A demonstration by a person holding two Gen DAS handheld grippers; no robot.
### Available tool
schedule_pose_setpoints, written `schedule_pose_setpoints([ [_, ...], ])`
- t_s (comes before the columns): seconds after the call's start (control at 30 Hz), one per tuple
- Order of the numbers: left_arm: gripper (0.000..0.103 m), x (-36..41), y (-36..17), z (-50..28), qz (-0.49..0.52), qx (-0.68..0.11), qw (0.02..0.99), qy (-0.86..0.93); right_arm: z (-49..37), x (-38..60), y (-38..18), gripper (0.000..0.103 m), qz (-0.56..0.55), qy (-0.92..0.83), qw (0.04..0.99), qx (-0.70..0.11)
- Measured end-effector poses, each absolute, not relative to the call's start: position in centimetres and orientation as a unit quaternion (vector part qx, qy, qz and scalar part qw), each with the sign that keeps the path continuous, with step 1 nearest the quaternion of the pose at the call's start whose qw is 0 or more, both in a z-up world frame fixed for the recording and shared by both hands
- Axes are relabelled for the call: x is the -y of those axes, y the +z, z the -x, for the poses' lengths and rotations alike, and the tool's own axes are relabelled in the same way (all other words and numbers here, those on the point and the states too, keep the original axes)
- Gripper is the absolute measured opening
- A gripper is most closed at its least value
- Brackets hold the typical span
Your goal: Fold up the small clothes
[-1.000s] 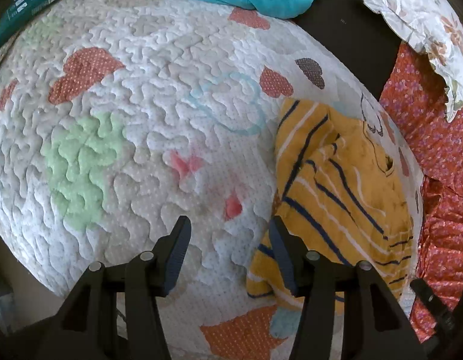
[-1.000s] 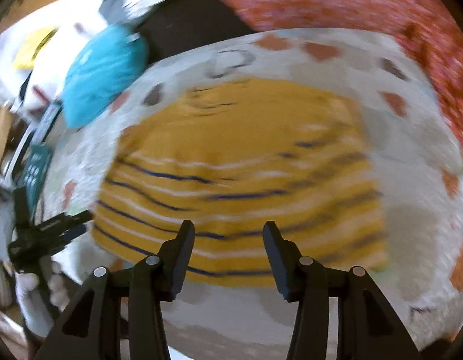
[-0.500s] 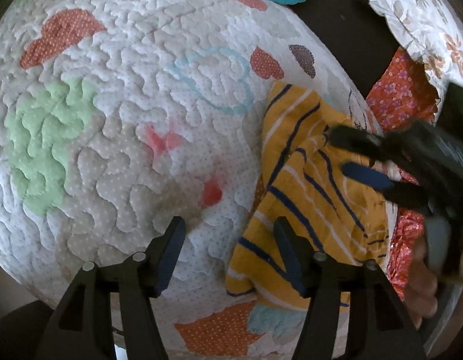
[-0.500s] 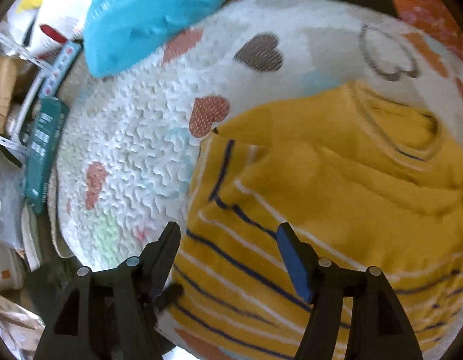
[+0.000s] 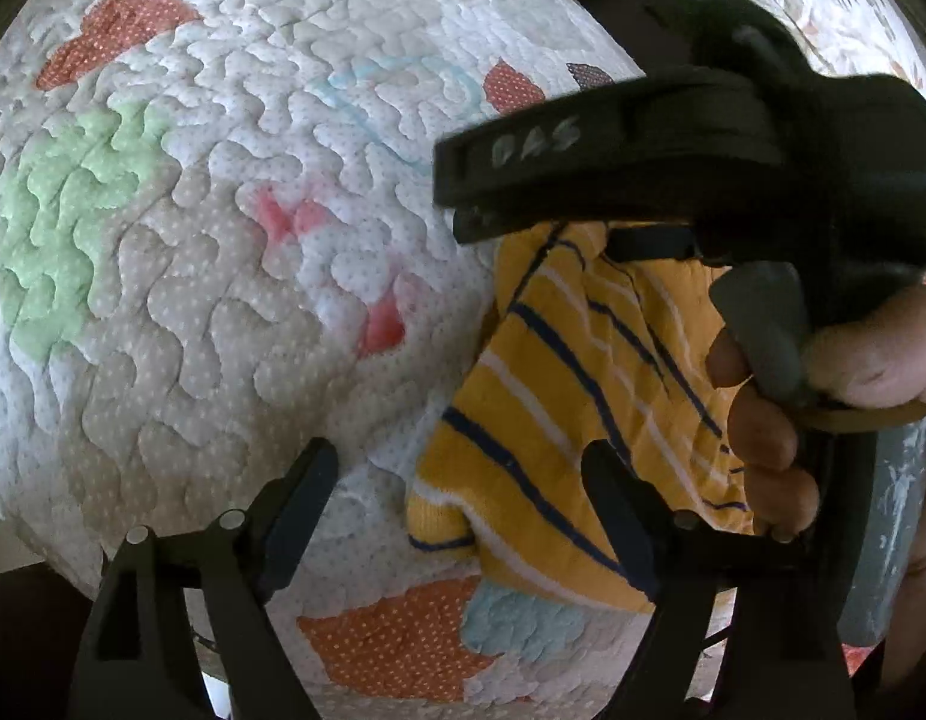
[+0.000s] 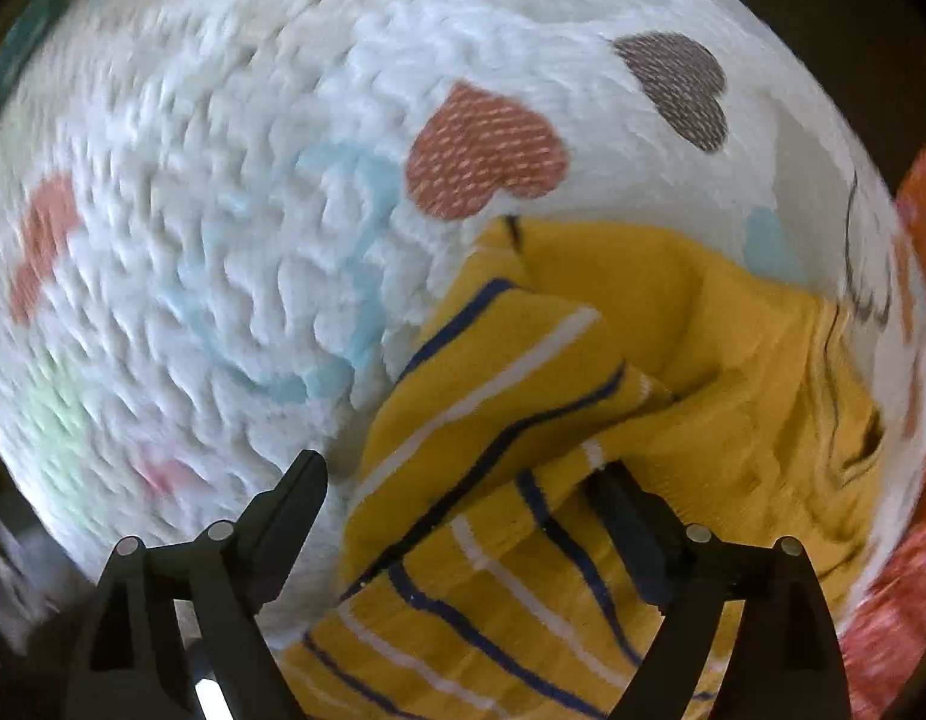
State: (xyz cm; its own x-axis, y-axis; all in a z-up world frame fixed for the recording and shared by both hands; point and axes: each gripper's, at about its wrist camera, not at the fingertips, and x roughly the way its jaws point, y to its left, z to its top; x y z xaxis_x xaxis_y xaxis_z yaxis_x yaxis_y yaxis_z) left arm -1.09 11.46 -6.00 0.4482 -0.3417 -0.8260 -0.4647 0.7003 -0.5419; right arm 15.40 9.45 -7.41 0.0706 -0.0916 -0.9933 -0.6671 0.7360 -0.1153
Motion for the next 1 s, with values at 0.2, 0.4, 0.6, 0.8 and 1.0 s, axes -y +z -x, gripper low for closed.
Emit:
schedule_pose_setpoints([
  [0.2,0.010,-9.8,-6.5,1.4,0.430,-0.532,0.729,-0.017,-14.3,-7.9,-5.2,0.022,0.290,0.243,0.692,-0.615],
  [0.4,0.010,-5.2,-2.4,0.5,0.394,-0.493,0.772,-0.079,-14.2,-1.4,-0.3,0.017,0.181,0.270,0.738,-0.591],
  [0.6,0.013,3.9,1.2,-1.4,0.329,-0.469,0.794,-0.204,-14.6,9.3,4.8,0.016,0.067,0.260,0.780,-0.565],
  [0.8,0.029,6.8,1.5,-1.7,0.321,-0.476,0.768,-0.283,-16.0,24.3,3.8,0.014,-0.016,0.160,0.798,-0.580],
  [1.0,0.033,3.5,-1.7,-2.5,0.353,-0.511,0.753,-0.219,-16.5,32.5,-0.4,0.008,-0.019,0.057,0.805,-0.590],
])
